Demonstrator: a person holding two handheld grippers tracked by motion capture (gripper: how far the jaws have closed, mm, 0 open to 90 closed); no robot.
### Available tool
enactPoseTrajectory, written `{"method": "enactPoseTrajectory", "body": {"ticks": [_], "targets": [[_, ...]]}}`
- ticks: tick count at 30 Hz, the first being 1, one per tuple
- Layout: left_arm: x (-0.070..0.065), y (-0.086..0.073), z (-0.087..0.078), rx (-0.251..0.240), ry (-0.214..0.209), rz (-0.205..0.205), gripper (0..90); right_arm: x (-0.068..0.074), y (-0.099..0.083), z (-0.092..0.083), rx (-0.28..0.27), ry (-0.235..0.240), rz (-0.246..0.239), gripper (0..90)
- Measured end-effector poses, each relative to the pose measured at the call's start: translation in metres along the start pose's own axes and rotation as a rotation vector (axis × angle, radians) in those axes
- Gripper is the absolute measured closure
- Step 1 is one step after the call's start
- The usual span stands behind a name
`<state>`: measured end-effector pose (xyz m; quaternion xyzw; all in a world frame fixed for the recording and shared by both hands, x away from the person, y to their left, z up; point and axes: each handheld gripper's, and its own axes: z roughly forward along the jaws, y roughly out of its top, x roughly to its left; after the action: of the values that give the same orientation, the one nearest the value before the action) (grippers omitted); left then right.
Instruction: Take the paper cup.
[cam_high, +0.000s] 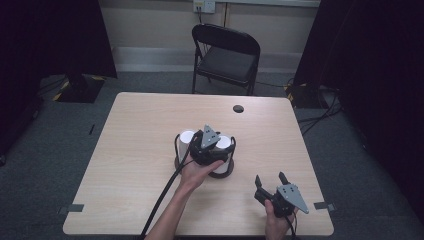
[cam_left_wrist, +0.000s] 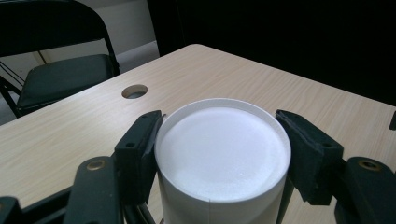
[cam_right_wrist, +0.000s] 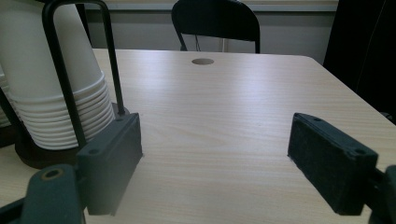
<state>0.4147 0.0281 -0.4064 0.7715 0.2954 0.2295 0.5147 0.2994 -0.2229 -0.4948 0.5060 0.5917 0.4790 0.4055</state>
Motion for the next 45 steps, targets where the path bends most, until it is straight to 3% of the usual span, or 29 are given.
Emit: {"method": "enactPoseTrajectory", "body": {"ticks": [20, 35, 45], "targets": [[0.000, 0.012, -0.015, -0.071, 0.009, -0.018, 34.7, 0.000, 0.000, 0.000, -0.004, 0.000, 0.000, 16.7], [0.003, 0.017, -0.024, -0.127, 0.014, -0.068, 34.8, 0.000, 0.000, 0.000, -0.002, 0.000, 0.000, 16.7], [0.005, 0.019, -0.032, -0.169, 0.014, -0.077, 34.9, 0.000, 0.000, 0.000, 0.002, 0.001, -0.001, 16.7]]}}
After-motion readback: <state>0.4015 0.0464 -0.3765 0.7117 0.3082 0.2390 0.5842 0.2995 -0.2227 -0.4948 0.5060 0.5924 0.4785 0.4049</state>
